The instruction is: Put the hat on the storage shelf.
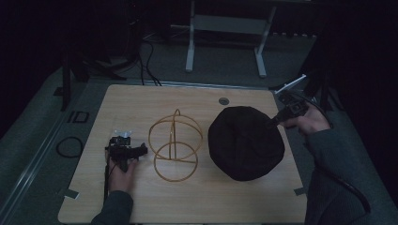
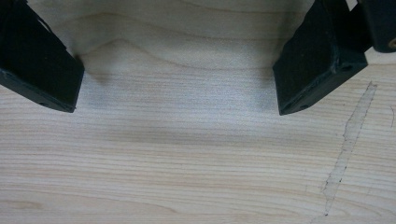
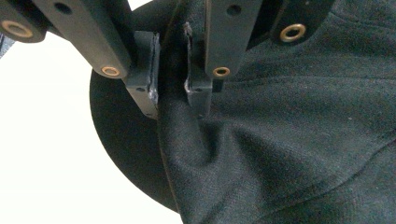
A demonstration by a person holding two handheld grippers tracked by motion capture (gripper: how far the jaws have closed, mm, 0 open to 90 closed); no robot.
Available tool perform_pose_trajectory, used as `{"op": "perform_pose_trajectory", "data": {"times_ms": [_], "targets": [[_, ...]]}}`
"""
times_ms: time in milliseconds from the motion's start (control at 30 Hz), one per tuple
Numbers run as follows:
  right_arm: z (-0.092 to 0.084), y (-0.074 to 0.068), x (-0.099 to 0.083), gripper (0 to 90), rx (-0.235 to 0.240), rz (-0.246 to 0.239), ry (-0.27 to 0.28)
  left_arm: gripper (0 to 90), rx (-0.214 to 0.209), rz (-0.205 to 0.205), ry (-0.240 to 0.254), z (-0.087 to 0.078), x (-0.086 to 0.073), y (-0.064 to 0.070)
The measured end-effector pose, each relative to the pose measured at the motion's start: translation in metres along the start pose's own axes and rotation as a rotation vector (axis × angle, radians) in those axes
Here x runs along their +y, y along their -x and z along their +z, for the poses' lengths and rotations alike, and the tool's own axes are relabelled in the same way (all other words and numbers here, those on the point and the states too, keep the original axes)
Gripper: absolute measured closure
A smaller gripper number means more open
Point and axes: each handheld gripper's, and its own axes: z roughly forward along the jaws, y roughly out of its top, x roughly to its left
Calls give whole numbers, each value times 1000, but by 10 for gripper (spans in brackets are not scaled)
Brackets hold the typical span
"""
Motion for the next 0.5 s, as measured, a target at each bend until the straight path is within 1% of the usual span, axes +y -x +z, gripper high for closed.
{"op": "perform_pose_trajectory", "data": {"times_ms": [367,500], "targets": [[-13,-5,2,780,19,2,1,12,0,-1,2,0,0,0],[-20,-6,3,780,22,3,14,12,0,-1,2,0,0,0]]}}
